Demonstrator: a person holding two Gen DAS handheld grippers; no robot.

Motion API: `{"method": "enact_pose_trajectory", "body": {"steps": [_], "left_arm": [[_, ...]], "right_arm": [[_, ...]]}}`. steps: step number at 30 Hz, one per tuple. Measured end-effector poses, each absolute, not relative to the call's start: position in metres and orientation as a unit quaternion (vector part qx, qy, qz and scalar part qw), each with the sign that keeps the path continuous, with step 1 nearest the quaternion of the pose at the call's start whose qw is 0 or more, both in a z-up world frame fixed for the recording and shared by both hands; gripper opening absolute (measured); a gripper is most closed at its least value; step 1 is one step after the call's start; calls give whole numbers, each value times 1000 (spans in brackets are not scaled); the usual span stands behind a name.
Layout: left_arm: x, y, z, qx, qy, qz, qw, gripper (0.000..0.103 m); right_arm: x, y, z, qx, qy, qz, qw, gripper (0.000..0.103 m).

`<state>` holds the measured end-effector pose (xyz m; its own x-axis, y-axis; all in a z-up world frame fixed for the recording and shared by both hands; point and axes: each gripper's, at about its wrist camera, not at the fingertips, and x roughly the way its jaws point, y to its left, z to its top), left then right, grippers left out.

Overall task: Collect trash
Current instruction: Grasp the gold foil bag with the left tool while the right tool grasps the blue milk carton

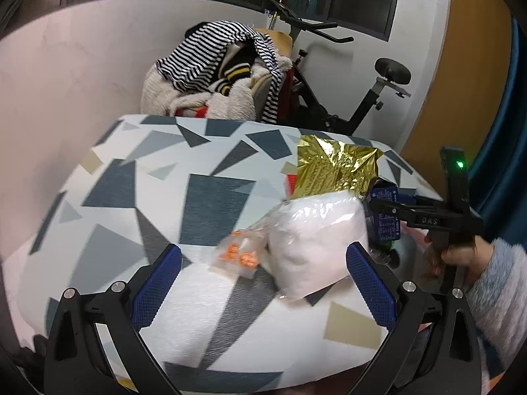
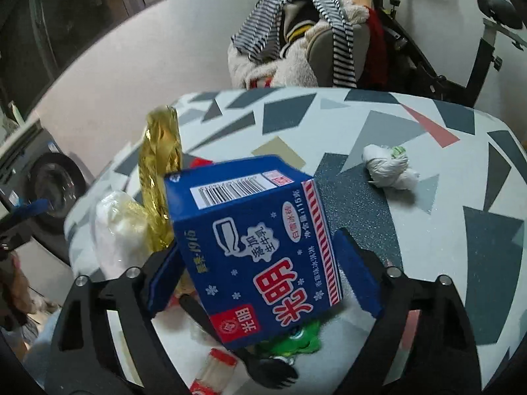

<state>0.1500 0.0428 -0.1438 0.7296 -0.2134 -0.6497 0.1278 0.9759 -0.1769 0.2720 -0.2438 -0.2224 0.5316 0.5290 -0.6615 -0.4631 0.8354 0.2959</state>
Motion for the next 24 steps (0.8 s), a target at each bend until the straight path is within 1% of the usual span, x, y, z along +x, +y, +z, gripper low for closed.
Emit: {"method": "enact_pose_trajectory", "body": {"steps": [3, 6, 10, 14, 20, 24], "left_arm": [[160, 38, -145, -76, 361, -108, 923, 98], [166, 27, -149, -67, 363, -119, 922, 98], [177, 11, -158, -77, 382, -138, 911, 98], [191, -5, -153, -78, 384, -158, 907, 98], [236, -43, -141, -20, 391, -194, 899, 98], [269, -53, -142, -12, 407, -213, 888, 98]], "right_arm": [[259, -251, -214, 43, 375, 268, 887, 83], [247, -262, -204, 46, 360, 235, 902, 83], [227, -268, -195, 19, 341, 192, 920, 83], [212, -284, -191, 27, 331, 160, 930, 83], [195, -314, -187, 59, 323, 139, 934, 83], [188, -330, -185, 70, 322, 128, 936, 83]]}}
